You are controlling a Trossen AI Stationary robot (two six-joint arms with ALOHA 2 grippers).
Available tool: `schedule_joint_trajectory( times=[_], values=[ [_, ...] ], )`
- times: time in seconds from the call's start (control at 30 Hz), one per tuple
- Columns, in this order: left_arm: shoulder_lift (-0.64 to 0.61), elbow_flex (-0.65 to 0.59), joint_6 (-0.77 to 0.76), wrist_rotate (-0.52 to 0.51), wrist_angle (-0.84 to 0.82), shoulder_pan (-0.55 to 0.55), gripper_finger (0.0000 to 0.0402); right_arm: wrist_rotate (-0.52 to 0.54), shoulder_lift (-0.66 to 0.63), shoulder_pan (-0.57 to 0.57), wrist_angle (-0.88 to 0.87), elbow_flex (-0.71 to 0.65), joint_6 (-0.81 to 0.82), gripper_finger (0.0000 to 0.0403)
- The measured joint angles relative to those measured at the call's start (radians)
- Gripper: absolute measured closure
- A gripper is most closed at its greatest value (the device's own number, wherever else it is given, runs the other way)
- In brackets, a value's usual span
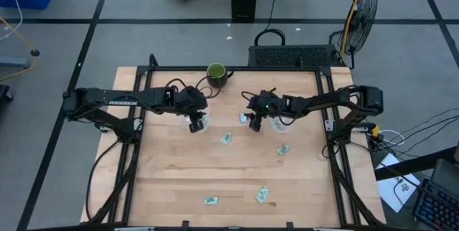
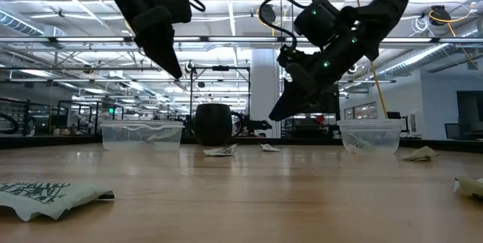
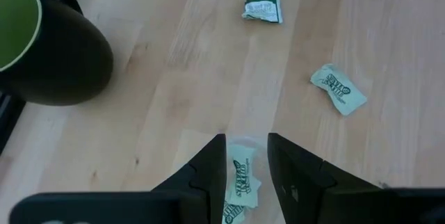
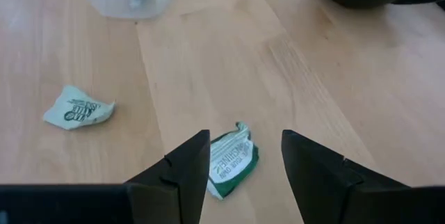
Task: Pick and place Stevia / Truvia into bins
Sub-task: Put the green and white stevia packet into the right transparent container
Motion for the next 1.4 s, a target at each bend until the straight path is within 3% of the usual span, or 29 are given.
schedule_joint_trajectory(
  times=[0.2,0.33,1.07,1.4],
  values=[
    [0.0,0.0,0.002,0.0,0.0,0.0,0.0289,-0.005,0.026,-0.02,0.009,0.0,0.007,0.0229],
    [0.0,0.0,-0.013,0.0,0.0,0.0,0.0289,-0.079,0.097,-0.031,0.066,0.0,0.006,0.0229],
    [0.0,0.0,-0.023,0.0,0.0,0.0,0.0289,-0.078,0.213,-0.071,0.082,0.037,-0.031,0.0231],
    [0.0,0.0,-0.025,0.0,0.0,0.0,0.0289,-0.135,0.209,-0.072,0.108,0.037,-0.039,0.0311]
  ],
)
